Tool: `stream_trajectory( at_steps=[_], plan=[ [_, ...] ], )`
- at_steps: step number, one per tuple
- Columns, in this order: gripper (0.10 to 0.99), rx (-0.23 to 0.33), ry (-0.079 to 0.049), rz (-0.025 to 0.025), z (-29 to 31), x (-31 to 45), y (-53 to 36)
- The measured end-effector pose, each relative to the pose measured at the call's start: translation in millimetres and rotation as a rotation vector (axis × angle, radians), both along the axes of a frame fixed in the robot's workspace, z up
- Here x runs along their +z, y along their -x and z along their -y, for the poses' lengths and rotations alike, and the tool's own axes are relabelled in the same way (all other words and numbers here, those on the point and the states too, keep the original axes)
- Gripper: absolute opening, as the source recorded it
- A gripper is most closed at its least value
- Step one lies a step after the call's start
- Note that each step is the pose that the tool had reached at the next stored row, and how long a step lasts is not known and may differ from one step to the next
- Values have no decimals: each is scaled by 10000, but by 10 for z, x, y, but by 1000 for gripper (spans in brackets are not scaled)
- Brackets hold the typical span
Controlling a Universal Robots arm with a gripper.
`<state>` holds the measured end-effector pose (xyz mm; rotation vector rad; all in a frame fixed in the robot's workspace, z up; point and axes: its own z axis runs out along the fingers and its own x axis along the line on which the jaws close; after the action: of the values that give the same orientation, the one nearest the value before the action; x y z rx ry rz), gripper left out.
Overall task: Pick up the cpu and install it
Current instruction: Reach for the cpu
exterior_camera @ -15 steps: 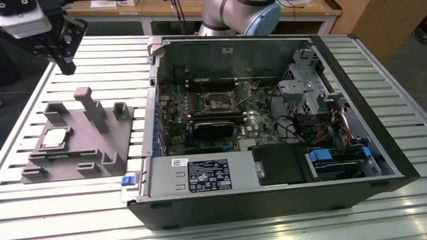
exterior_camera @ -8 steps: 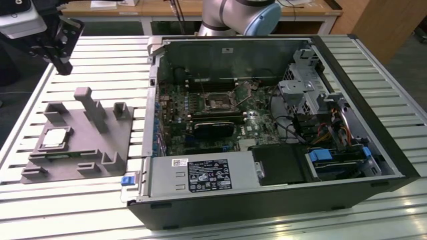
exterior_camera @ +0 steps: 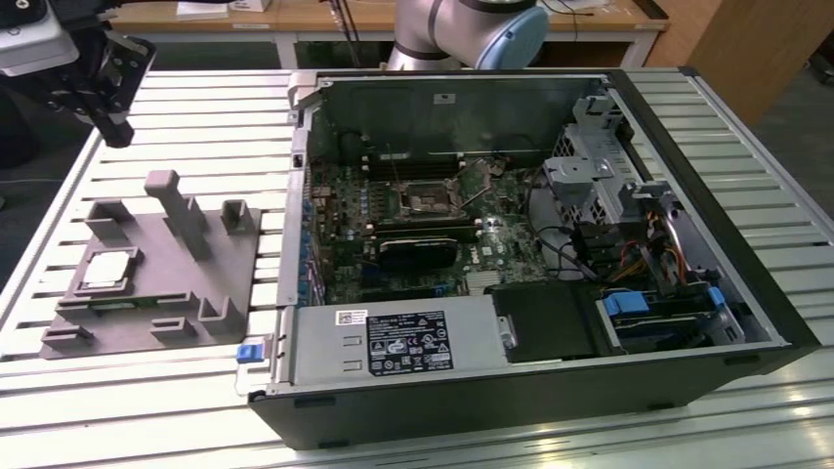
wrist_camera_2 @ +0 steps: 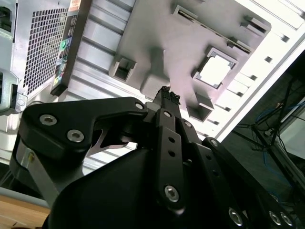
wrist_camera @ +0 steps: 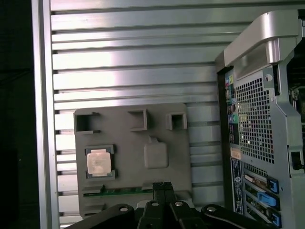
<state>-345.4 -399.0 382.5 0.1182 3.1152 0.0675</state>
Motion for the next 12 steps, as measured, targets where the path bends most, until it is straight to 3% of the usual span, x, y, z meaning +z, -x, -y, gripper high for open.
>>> stream_trajectory(
  at_steps=[12],
  plan=[
    [106,0,0,0,0,-5,88]
  ],
)
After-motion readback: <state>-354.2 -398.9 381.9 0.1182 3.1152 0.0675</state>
